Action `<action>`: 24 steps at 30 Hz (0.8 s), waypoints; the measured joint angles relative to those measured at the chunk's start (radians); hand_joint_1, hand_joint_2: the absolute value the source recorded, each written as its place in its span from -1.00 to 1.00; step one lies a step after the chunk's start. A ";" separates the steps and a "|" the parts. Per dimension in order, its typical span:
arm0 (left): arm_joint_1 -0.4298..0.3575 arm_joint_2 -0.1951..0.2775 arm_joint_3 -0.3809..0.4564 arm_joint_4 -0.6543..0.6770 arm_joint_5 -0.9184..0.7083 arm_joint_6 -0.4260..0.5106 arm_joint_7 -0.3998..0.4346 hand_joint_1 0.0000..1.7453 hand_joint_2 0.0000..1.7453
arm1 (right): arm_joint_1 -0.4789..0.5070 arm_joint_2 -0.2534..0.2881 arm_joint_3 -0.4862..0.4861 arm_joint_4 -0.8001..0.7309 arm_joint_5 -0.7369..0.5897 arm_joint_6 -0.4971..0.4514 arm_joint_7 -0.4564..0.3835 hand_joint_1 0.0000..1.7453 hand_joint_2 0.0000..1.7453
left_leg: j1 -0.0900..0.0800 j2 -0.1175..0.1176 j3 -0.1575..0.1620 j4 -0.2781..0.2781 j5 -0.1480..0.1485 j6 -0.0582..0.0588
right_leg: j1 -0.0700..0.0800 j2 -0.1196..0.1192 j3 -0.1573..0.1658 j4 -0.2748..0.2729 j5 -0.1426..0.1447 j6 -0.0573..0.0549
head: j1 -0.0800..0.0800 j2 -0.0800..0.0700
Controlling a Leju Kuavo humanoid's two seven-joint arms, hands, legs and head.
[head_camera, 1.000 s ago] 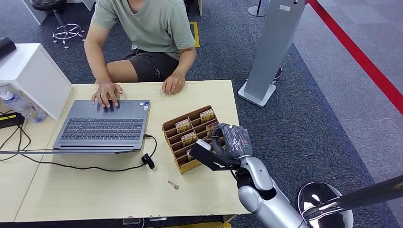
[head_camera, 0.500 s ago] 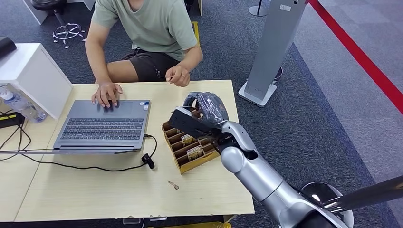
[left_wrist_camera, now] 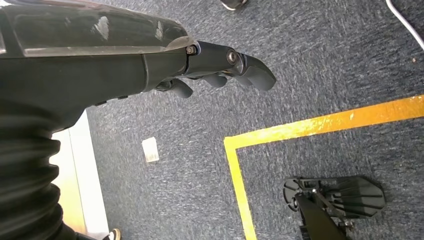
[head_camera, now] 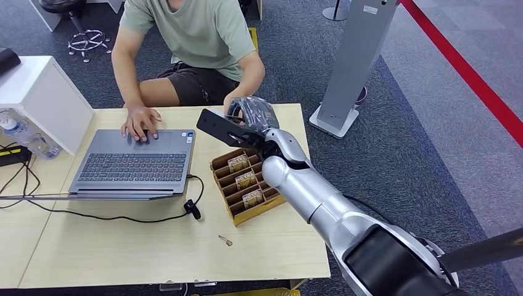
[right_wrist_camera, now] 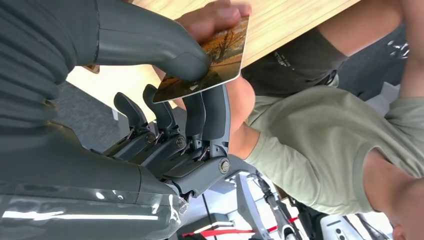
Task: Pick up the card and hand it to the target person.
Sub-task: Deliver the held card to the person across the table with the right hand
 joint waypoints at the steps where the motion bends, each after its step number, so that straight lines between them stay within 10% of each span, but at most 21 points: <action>1: 0.000 0.000 0.000 0.000 0.001 0.002 0.000 -1.00 1.00 | -0.006 0.005 0.001 0.017 0.002 -0.006 0.001 0.70 1.00 | 0.000 0.000 0.000 0.000 0.000 0.000 | 0.000 0.000 0.000 0.000 0.000 0.000 | 0.000 0.000; 2: 0.001 0.000 0.000 0.000 0.001 0.003 0.000 -1.00 1.00 | -0.011 0.008 0.003 0.032 0.004 -0.012 0.002 0.70 1.00 | 0.000 0.000 0.000 0.000 0.000 0.000 | 0.000 0.000 0.000 0.000 0.000 0.000 | 0.000 0.000; 6: 0.005 0.000 0.000 0.000 0.004 -0.007 -0.003 -1.00 1.00 | -0.021 0.011 0.010 0.070 0.006 -0.028 0.003 -1.00 1.00 | 0.000 0.000 0.000 0.000 0.000 0.000 | 0.000 0.000 0.000 0.000 0.000 0.000 | 0.000 0.000; 24: 0.027 -0.001 -0.004 0.000 0.035 0.015 -0.009 -1.00 1.00 | 0.014 -0.011 0.003 0.034 -0.142 -0.052 -0.059 -1.00 1.00 | 0.000 0.000 0.001 0.001 0.000 0.000 | 0.000 0.000 0.000 0.000 0.000 0.000 | 0.000 0.000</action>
